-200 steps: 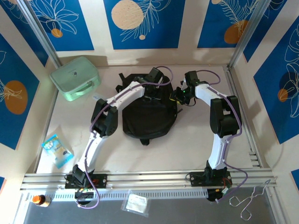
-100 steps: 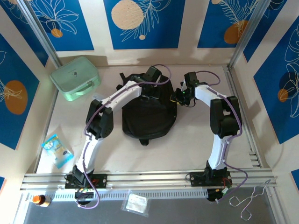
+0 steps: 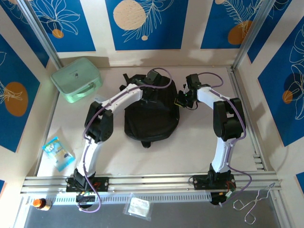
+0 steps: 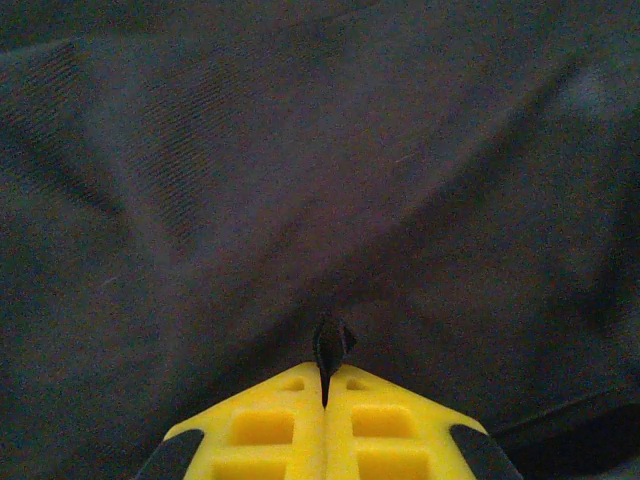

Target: Pack the student bag

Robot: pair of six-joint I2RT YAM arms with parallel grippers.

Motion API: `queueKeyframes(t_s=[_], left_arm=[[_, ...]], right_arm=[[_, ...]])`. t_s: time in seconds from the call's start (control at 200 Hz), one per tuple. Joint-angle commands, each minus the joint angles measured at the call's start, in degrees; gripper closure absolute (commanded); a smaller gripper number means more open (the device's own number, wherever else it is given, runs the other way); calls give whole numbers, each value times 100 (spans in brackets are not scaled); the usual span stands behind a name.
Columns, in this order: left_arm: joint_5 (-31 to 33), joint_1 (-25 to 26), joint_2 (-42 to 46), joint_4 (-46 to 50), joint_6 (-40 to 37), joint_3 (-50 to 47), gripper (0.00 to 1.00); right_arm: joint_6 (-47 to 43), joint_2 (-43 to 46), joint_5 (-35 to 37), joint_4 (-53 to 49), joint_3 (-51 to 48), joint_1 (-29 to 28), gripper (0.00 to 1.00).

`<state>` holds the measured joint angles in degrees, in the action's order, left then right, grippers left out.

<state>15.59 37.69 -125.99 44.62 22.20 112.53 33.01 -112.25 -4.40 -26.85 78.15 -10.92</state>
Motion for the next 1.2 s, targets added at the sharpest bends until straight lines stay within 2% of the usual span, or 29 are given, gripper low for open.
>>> queueKeyframes(t_s=[0.0, 0.145, 0.315, 0.405, 0.58, 0.62, 0.705, 0.79, 0.89, 1.0, 1.195], left_arm=[[647, -266, 693, 213, 4, -456, 100], [553, -467, 1266, 121, 94, -1217, 100], [12, -482, 1728, -129, 282, -1980, 100], [-398, -483, 1899, -309, 467, -2318, 100], [-874, -523, 2178, -559, 690, -2695, 100], [-929, -563, 2246, -581, 747, -2731, 90], [-1027, -741, 2448, -659, 916, -2857, 77], [-651, -1000, 2684, -460, 1261, -2982, 57], [-361, -1345, 3010, -560, 1432, -3333, 53], [-164, -1714, 3170, -722, 1556, -3635, 39], [71, -2143, 2518, -718, 1599, -3330, 24]], right_arm=[[-28, -55, 1007, -619, 136, 154, 92], [-425, -72, 1567, -573, 283, 228, 92], [-864, 59, 1439, -425, 268, 212, 87], [-840, 395, 1170, -345, 150, 156, 79], [-418, 1291, 681, -172, -209, -88, 54], [-355, 1438, 597, -146, -276, -190, 51], [-262, 1604, 605, -182, -356, -428, 47], [-185, 1775, 724, -204, -461, -625, 42], [-39, 2029, 800, -127, -710, -718, 39], [111, 2252, 793, -55, -965, -762, 37], [153, 2374, 856, -64, -1177, -874, 32]])
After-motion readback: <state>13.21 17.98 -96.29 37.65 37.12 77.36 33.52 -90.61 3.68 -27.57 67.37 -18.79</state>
